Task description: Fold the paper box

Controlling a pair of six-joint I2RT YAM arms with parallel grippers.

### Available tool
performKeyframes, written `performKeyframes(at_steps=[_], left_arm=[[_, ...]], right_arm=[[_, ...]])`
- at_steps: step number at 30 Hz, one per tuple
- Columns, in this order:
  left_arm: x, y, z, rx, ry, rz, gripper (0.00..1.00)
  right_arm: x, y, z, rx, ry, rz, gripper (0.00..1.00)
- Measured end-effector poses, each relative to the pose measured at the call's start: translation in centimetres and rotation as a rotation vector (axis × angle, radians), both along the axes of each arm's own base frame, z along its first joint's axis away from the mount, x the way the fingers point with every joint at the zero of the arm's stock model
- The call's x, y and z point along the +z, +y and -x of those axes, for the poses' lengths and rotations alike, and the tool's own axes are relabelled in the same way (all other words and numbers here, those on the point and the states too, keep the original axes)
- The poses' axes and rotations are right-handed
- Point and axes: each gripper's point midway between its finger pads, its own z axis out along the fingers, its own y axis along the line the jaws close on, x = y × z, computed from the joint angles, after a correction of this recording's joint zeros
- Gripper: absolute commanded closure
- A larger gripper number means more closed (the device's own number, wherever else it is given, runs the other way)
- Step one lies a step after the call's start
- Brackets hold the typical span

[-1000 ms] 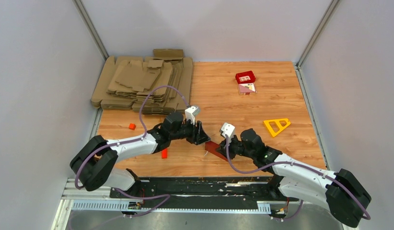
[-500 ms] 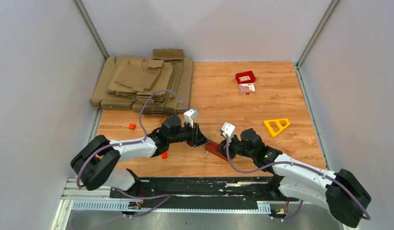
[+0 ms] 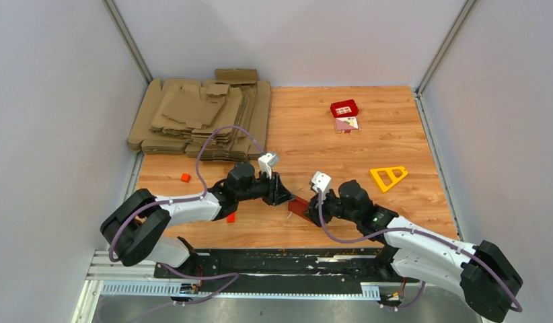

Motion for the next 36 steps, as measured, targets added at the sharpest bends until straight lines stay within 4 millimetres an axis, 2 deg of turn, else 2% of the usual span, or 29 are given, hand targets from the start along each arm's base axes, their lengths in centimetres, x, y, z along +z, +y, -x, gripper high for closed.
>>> performKeyframes(at_steps=[5,14,17,23,28,36], left_arm=[[0.1,0.1,-0.2,0.010,-0.007,-0.011,0.59],[0.2,0.6,-1.0,0.033,-0.030,-0.054,0.53],[0.1,0.7,-1.2,0.041,-0.036,-0.063,0.53],[0.1,0.7,-1.2,0.042,-0.037,-0.067,0.53],[0.2,0.7,-1.2,0.042,-0.037,-0.065,0.53],[0.5,0.7,-0.1,0.020,-0.019,-0.069,0.51]], right_arm=[[1.1,-0.3,0.1,-0.007,-0.021,-0.023,0.31],[5.0,-1.1,0.4,-0.075,-0.037,-0.105,0.26],[5.5,-1.9,0.7,-0.118,-0.014,-0.129,0.25],[5.0,-3.4,0.7,-0.255,0.071,-0.148,0.23],[3.6,-4.4,0.3,-0.361,0.139,-0.119,0.33],[1.2,-4.3,0.5,-0.370,0.211,-0.047,0.47]])
